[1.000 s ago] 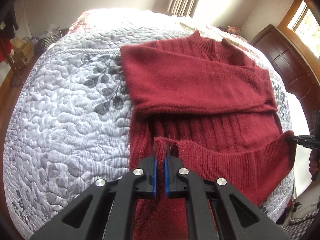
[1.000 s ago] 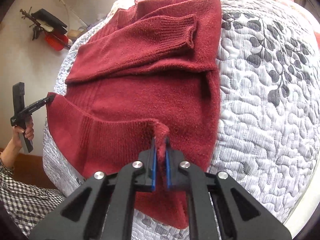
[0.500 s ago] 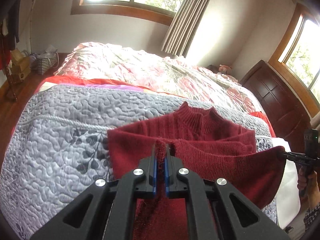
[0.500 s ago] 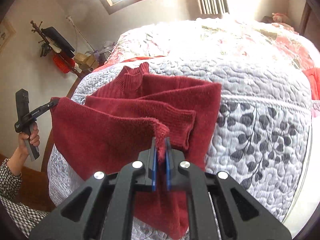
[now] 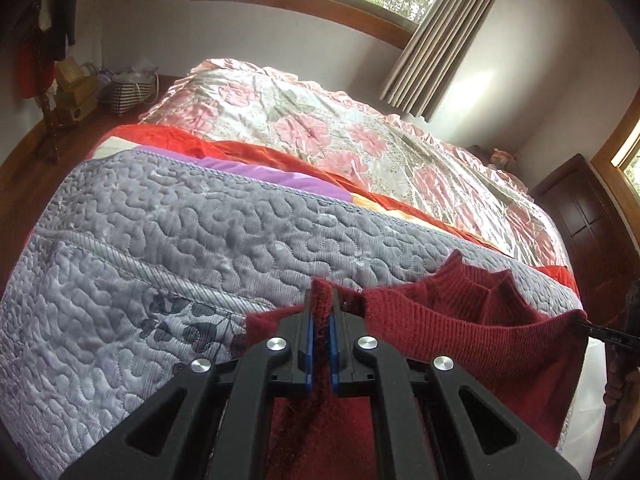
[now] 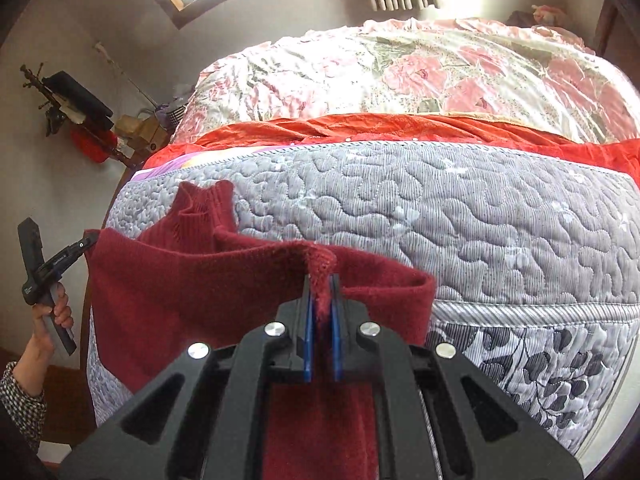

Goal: Fold small clothes
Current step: 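Lift the hem with both tools and fold it up toward the collar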

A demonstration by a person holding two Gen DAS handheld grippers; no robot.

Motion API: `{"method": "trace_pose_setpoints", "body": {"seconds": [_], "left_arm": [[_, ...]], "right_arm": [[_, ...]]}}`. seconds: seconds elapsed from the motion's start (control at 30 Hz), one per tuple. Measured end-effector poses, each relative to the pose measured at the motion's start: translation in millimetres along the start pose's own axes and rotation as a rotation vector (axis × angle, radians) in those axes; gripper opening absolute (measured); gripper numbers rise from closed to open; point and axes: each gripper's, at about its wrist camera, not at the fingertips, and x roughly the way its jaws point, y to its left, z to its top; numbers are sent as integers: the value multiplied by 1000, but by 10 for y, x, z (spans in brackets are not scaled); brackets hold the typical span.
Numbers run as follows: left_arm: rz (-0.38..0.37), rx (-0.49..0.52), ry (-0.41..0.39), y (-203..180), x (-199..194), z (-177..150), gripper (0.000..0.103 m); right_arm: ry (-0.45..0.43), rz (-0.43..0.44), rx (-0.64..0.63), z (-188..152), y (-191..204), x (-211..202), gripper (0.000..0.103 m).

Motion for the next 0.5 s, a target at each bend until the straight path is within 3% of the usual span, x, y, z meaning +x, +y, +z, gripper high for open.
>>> {"method": "trace_pose_setpoints", "body": {"seconds": [0.23, 0.33, 0.37, 0.4, 0.43, 0.47, 0.5], "left_arm": [[104, 24, 135, 84, 525, -189, 8], [102, 3, 157, 90, 544, -204, 17], [93, -7, 165, 86, 518, -196, 26], [78, -10, 161, 79, 461, -189, 28], [68, -5, 156, 71, 385, -186, 29], [55, 3, 159, 60, 301, -192, 33], [39, 12, 166, 56, 210, -216, 38]], "right_arm": [[71, -48, 88, -56, -208, 484, 8], [65, -31, 92, -60, -199, 446, 16], [60, -22, 88, -65, -183, 395, 26], [56, -8, 93, -83, -180, 329, 47], [48, 4, 100, -115, -174, 256, 58], [30, 11, 93, -168, -143, 147, 65], [17, 9, 69, -239, -110, 49, 64]]}}
